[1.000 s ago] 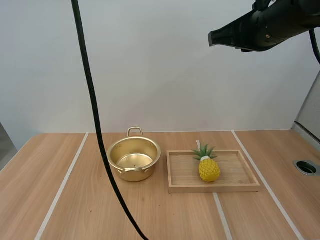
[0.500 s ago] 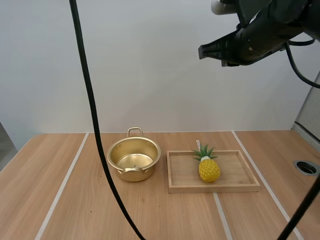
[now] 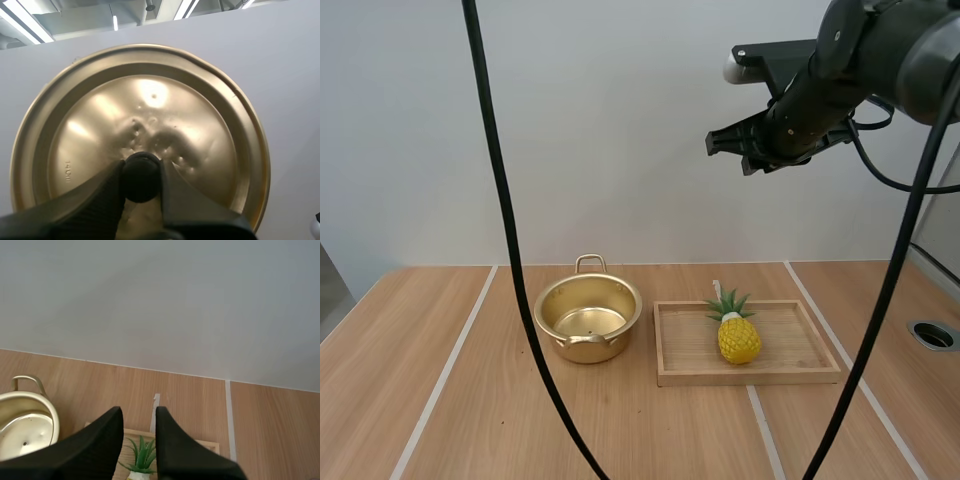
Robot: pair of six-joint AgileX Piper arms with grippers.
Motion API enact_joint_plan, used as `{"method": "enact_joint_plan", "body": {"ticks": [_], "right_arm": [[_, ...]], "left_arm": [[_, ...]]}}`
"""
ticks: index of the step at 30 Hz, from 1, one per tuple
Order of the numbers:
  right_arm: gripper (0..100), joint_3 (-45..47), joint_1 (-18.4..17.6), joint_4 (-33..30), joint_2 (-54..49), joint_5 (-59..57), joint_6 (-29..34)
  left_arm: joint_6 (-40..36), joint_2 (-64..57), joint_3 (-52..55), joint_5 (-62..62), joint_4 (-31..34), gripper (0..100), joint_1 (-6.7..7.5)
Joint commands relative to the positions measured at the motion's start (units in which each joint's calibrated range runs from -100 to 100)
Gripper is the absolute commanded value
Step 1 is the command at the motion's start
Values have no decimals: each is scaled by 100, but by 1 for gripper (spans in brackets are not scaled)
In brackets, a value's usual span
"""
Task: Open the pot, put the pineapple inside, and close it
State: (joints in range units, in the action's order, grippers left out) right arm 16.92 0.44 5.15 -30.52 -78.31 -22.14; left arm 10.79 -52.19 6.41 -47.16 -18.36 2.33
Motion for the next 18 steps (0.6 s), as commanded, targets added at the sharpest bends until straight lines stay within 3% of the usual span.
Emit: {"method": "enact_joint_plan", "body": {"ticks": [1, 11, 18], "right_arm": [[40, 11, 19, 14, 191, -148, -55], [43, 11, 19, 4, 903, -992, -402], [93, 310, 19, 4, 960, -1167, -678]], "left_arm": [[-21, -52, -38, -10, -109, 0, 7], [-27, -52, -38, -216, -109, 0, 7], [-134, -52, -38, -410, -109, 0, 7]]}}
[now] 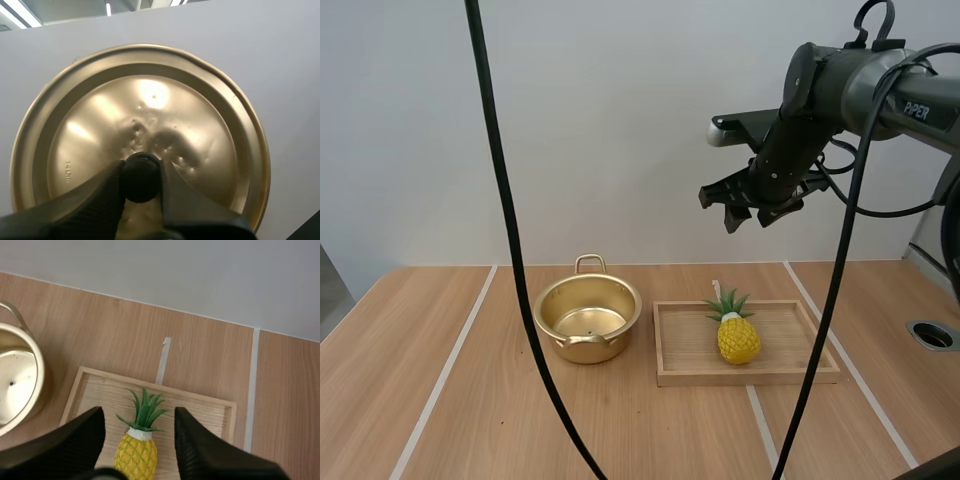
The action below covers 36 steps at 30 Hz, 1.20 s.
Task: Open the pot, put the pineapple inside, and close it
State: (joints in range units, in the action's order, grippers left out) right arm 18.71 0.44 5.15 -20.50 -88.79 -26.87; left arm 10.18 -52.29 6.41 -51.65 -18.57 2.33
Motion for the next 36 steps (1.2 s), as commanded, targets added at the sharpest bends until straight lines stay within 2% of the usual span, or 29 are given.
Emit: {"method": "enact_joint_plan", "body": {"ticks": [1, 10, 18, 36], "right_arm": [[98, 232, 19, -10, -42, -119, -227], [100, 1258, 19, -33, -42, -45, -227], [100, 1635, 19, -33, -42, 279, -227], [100, 2600, 19, 274, -30, 1981, -370]], "left_arm": [[-73, -42, -38, 39, -87, 0, 7], [-73, -42, -38, 39, -87, 0, 7], [-73, -42, -38, -38, -87, 0, 7], [-73, -42, -38, -162, -87, 0, 7]]}}
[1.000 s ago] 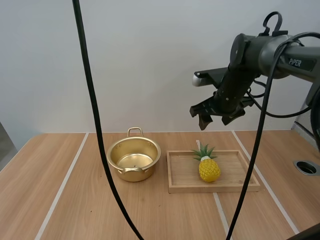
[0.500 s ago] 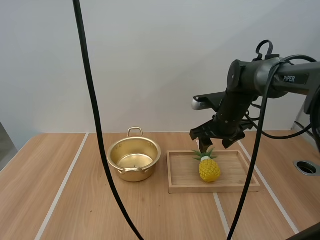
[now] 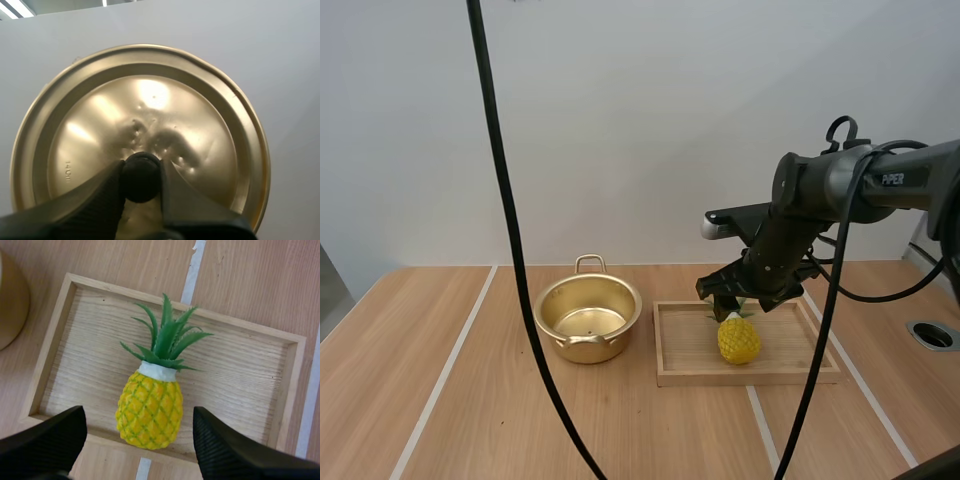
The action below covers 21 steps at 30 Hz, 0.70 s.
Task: Open the pot, put the pineapple inside, and close it
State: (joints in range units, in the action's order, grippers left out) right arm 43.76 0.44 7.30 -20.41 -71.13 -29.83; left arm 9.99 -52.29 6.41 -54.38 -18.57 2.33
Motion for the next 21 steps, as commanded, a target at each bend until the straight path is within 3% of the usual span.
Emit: {"method": "enact_joint_plan", "body": {"ticks": [1, 21], "right_arm": [[100, 147, 19, 76, -40, 285, -73], [100, 979, 19, 102, 5, 1865, -304]], "left_arm": [[-54, -42, -38, 110, -87, 0, 7], [-54, -50, -38, 78, -87, 0, 7]]}}
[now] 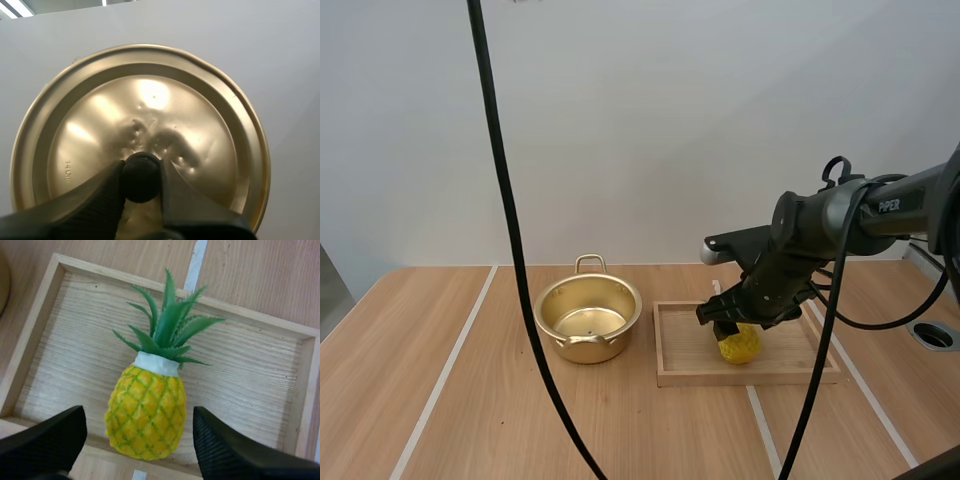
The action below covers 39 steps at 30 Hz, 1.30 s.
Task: Open the pot, put the pineapple inside, and close it
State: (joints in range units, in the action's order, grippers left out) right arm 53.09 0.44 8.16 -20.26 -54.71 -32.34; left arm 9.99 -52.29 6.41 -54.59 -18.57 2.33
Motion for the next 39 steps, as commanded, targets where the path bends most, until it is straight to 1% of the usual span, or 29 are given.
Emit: {"method": "enact_joint_plan", "body": {"ticks": [1, 10, 17, 22, 31, 32, 33, 34, 36, 38, 39], "right_arm": [[100, 46, 19, 16, 42, 224, -53], [100, 46, 19, 30, 804, 361, -53], [100, 46, 19, 30, 896, 864, -66], [100, 46, 19, 41, 906, 1256, -205], [100, 46, 19, 120, 1198, 1239, -205], [96, 46, 19, 120, 1198, 1239, -205], [88, 46, 19, 120, 1198, 1257, -205], [76, 46, 19, 120, 1198, 1291, -205], [47, 46, 19, 120, 1198, 1310, -205], [9, 46, 19, 120, 1198, 1310, -205], [0, 46, 19, 136, 1198, 1310, -205]], "left_arm": [[-54, -50, -38, 99, -87, 0, 7], [-54, -50, -38, 99, -87, 0, 7], [-54, -50, -38, 99, -87, 0, 7], [-54, -50, -38, 96, -98, 0, 7], [-54, -50, -38, 96, -98, 0, 7], [-54, -50, -38, 96, -98, 0, 7], [-54, -50, -38, 96, -98, 0, 7], [-54, -50, -38, 96, -98, 0, 7], [-54, -50, -38, 96, -98, 0, 7], [-54, -50, -38, 96, -98, 0, 7], [-54, -50, -38, 96, -98, 0, 7]]}}
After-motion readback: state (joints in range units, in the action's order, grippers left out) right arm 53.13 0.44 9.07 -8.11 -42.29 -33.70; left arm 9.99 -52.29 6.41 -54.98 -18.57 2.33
